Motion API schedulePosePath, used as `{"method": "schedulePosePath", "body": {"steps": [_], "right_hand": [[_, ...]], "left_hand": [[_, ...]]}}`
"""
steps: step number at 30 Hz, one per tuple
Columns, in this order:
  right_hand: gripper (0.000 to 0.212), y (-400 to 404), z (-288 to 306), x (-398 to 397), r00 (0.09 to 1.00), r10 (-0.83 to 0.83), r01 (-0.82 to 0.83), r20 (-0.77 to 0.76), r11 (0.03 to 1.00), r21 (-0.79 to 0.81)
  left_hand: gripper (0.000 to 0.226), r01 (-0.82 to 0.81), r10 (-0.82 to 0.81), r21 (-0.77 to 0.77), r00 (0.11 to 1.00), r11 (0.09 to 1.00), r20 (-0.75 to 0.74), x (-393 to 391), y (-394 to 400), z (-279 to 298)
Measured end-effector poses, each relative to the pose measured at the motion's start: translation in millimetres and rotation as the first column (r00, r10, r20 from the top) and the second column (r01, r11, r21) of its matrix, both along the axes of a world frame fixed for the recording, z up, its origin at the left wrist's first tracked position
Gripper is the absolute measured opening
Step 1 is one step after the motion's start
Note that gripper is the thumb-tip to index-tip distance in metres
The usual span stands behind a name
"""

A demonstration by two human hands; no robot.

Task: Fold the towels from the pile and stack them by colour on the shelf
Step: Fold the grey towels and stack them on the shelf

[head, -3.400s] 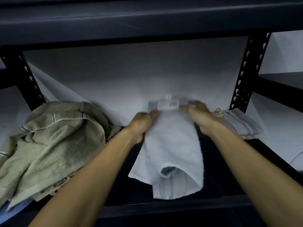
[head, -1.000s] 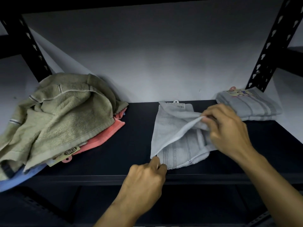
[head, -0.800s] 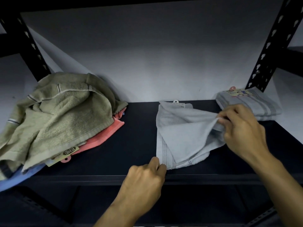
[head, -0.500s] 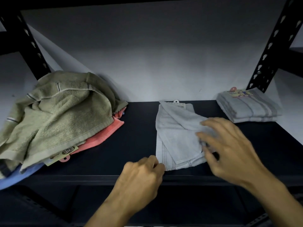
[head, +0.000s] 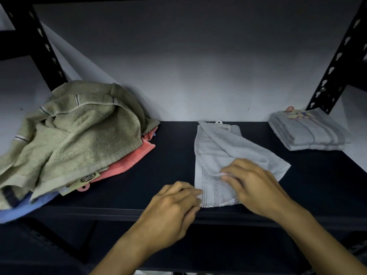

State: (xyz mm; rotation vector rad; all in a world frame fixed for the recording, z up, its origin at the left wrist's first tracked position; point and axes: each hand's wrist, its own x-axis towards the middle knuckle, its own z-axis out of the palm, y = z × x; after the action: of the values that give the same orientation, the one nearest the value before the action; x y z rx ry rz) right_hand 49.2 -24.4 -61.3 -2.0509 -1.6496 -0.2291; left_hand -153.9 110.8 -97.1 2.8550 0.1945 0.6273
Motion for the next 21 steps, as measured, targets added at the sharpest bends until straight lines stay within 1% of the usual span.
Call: {"method": "schedulePosePath", "body": {"steps": [2,3,4,6,8,10,11,14,17,19,21], "right_hand": [[0.025,1,7,3,0.994,-0.018,0.035,-0.110,0.988,0.152],[0.028,2,12,3,0.992,-0.025,0.053,-0.122,0.971,0.231],[0.028,2,19,3,0.993,-0.043,0.074,-0.112,0.952,0.297],[0.024,-1,28,2,0.994,-0.113,0.105,0.002,0.924,0.369],[0.027,-7,30,0,0.974,-0.173,0.118,0.148,0.940,0.322],[0.027,-10,24,-4,0.972,-0.114,0.064,0.206,0.970,0.234],[0.024,-11,19,-8,0.979,-0.060,0.019,0.194,0.978,0.209],[0.037,-7,1,-19,0.996,0.018,-0.032,0.086,0.987,0.159],[0.039,-4,-11,-25,0.998,0.034,-0.041,0.061,0.993,0.111],[0.038,-4,-14,-24,0.996,0.055,-0.061,0.068,0.994,0.086],[0.034,-7,-16,-20,0.995,0.095,-0.097,0.038,0.994,0.042]], "left_hand": [[0.022,-0.001,0.001,-0.020,1.000,1.000,0.007,0,0,-1],[0.023,0.001,-0.001,-0.027,1.000,1.000,0.005,0,0,-1],[0.023,0.002,-0.002,-0.034,1.000,0.999,0.001,0,0,0],[0.025,0.004,-0.005,-0.051,1.000,0.999,-0.007,-1,0,1],[0.027,0.002,-0.003,-0.075,1.000,0.997,-0.016,-1,0,2],[0.026,0.005,-0.007,-0.090,1.000,0.996,-0.025,-2,0,2],[0.026,0.010,-0.013,-0.098,0.999,0.995,-0.031,-2,1,3],[0.028,0.034,-0.042,-0.120,0.997,0.992,-0.065,-1,9,8],[0.033,0.062,-0.072,-0.095,0.992,0.994,-0.102,0,19,13],[0.038,0.066,-0.076,-0.079,0.988,0.995,-0.135,1,24,16],[0.042,0.076,-0.089,-0.080,0.983,0.994,-0.162,2,30,18]]}}
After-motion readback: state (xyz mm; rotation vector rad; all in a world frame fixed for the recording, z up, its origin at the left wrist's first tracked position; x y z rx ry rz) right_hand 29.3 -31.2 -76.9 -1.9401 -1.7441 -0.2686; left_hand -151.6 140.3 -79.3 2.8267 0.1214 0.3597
